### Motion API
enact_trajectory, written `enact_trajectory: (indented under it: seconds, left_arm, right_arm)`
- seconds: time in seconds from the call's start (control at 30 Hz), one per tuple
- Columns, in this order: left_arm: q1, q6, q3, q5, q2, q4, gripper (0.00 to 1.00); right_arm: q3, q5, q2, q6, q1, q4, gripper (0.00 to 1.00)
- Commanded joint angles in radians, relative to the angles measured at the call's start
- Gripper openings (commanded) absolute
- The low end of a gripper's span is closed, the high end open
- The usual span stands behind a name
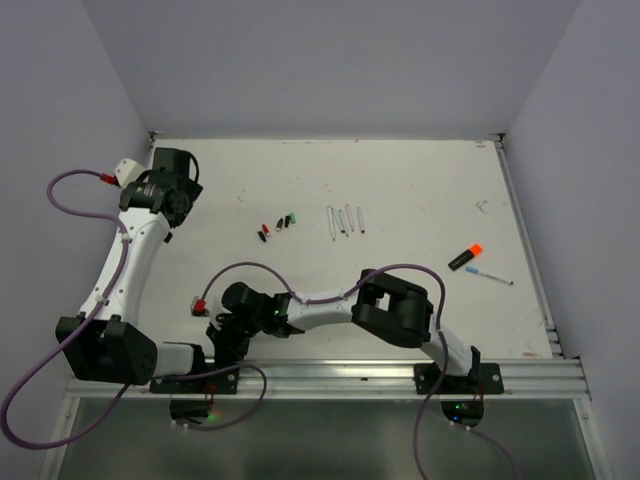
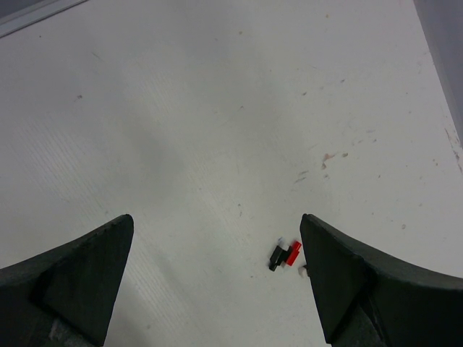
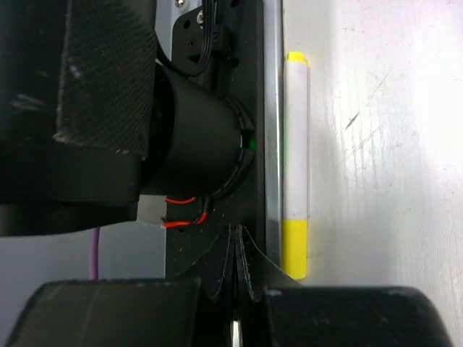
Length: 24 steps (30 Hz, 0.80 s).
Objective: Open the pen caps
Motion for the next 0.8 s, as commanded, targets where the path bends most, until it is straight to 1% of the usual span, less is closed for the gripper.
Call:
enact_trajectory:
  seconds: [0.0, 0.3, 0.43, 0.6, 0.77]
  left_arm:
    - [0.008, 0.010, -0.012, -0.015, -0.017, 0.029, 1.00]
    - [0.008, 0.019, -0.017, -0.010, -0.020, 0.036, 1.00]
    - [0.008, 0.031, -0.018, -0.002, -0.020, 0.042, 1.00]
    - [0.008, 0.033, -0.018, 0.001, -0.021, 0.045, 1.00]
    - [0.008, 0.038, -0.018, 0.013, -0.020, 0.059, 1.00]
  right_arm:
    - [0.061, -0.025, 0.016, 0.012, 0.007, 0.039, 0.00]
    - [0.136, 0.058, 0.082, 0.016, 0.001, -0.005, 0.00]
    - [0.165, 0.059, 0.124, 0.035, -0.020, -0.021, 0.00]
    - [0.190, 0.091, 0.139, 0.033, -0.031, -0.053, 0.00]
    - [0.213, 0.088, 0.164, 0.032, -0.042, -0.090, 0.00]
